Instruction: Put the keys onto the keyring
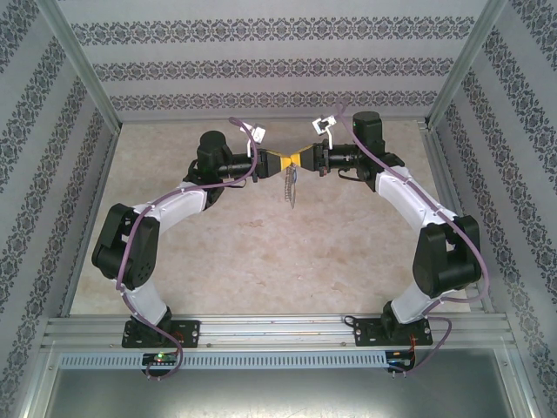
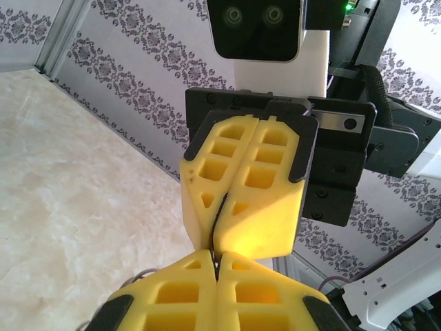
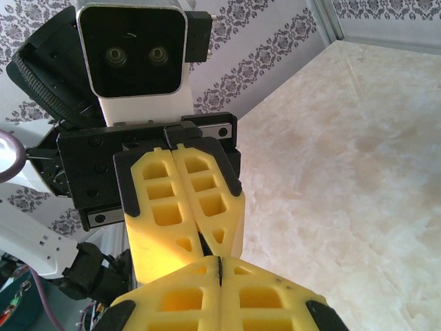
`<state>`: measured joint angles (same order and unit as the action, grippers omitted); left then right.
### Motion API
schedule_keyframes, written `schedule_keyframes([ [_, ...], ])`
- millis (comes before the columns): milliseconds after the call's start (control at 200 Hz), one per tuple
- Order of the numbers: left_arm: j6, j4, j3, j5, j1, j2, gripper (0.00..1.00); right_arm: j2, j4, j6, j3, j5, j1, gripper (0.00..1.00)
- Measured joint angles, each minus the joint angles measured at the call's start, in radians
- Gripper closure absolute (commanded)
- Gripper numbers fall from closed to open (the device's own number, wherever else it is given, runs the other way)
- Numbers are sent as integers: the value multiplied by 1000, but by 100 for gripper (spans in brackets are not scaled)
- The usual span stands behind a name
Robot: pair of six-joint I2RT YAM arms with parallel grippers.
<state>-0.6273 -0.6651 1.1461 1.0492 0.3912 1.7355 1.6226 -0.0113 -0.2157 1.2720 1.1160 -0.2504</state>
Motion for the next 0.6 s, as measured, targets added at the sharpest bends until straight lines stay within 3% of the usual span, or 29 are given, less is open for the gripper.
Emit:
schedule_keyframes([
  [115,15,0,0,-5,1,0,100,3,8,-14,0,-11,0,72],
  [240,35,2,0,-27,8,-3,100,3,32,-38,-16,-24,14,64],
  [600,64,14,-9,-59,32,-4,100,-40,236,-178,-145,-15,59,56],
])
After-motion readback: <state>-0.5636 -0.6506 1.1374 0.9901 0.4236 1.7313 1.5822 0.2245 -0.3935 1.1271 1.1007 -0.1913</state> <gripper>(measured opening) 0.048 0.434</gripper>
